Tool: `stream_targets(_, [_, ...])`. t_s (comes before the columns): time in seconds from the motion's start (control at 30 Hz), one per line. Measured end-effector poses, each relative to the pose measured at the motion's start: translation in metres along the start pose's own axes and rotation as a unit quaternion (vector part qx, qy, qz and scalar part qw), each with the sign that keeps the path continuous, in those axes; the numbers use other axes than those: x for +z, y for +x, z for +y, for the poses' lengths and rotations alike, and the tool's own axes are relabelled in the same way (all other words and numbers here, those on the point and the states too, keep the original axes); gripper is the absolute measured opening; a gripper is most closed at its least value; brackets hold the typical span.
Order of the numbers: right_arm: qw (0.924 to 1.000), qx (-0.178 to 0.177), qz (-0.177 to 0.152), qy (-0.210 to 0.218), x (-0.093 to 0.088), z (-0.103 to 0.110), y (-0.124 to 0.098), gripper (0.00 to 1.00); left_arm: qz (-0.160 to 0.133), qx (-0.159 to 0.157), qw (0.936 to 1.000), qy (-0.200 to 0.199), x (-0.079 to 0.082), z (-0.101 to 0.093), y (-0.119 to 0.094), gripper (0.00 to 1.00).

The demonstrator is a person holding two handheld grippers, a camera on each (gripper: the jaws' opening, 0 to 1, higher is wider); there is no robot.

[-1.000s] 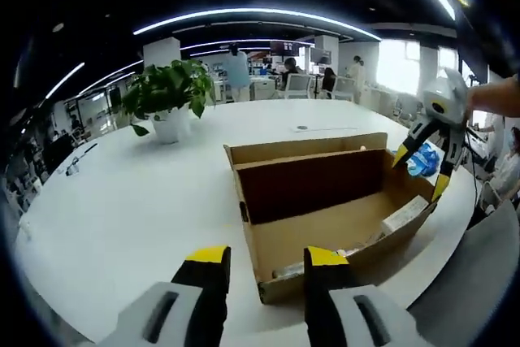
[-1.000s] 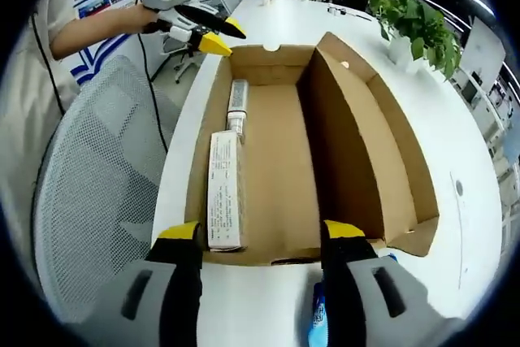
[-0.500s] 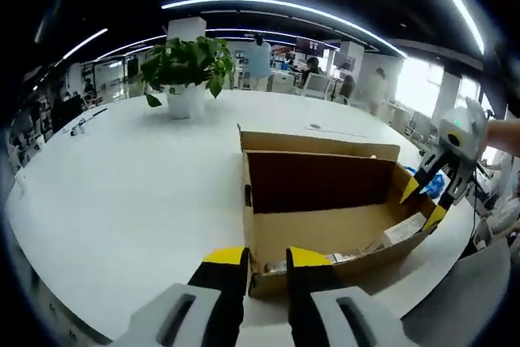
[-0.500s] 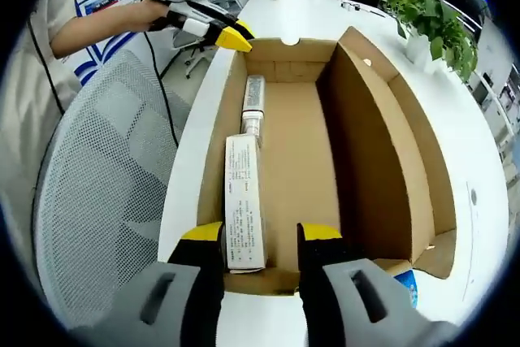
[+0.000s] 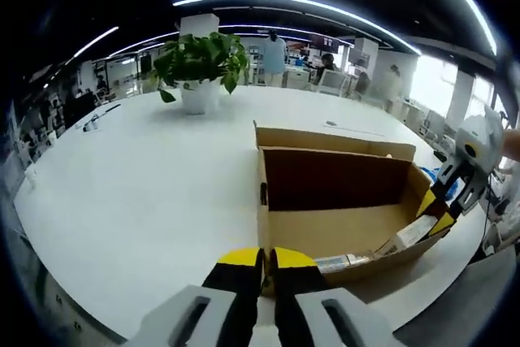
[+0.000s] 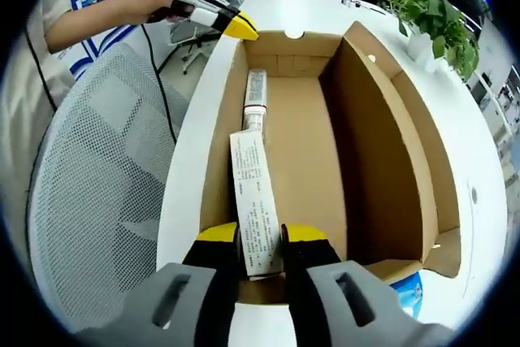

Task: Operate the shoe box by opening the lid, removing the specified soft item, and placing it in the target area until the item is outside and the box remains undamaged.

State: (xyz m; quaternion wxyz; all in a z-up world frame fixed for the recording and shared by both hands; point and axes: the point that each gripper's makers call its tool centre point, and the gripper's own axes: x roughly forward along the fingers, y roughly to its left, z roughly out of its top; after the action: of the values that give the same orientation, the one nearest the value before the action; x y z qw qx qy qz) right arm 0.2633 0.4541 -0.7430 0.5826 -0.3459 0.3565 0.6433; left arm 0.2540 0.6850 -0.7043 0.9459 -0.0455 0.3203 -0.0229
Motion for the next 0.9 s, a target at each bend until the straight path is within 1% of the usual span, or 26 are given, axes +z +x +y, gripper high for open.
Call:
stream_targets(0.2, [0.9999,-0.008,0.007,-0.004,0.000,0.000,0.000,0.16,0.004,0.004,1.0000,-0.001,0.000,-0.001,0.000,0.03])
stream_targets(0.33, [0.9999,-0.014,0.006,0.004,0.002,-0.001,-0.003,0.16,0.005,0.006,1.0000,-0.006,0.000,0.000,0.000,0.03])
stream_targets(0.47, [0.9998,-0.019,0.002,0.011,0.004,0.001,-0.008,0.16,0.007,0.006,0.9999,-0.006,0.000,-0.001,0.000,0.03])
stream_targets(0.6, [0.9996,-0.026,-0.002,0.008,0.005,0.001,-0.011,0.16,0.008,0.006,0.9999,-0.003,0.000,-0.001,0.001,0.03])
stream_targets(0.9, [0.9987,-0.046,-0.020,0.003,0.017,0.000,-0.025,0.15,0.009,0.011,0.9999,-0.001,0.000,-0.001,0.001,0.03])
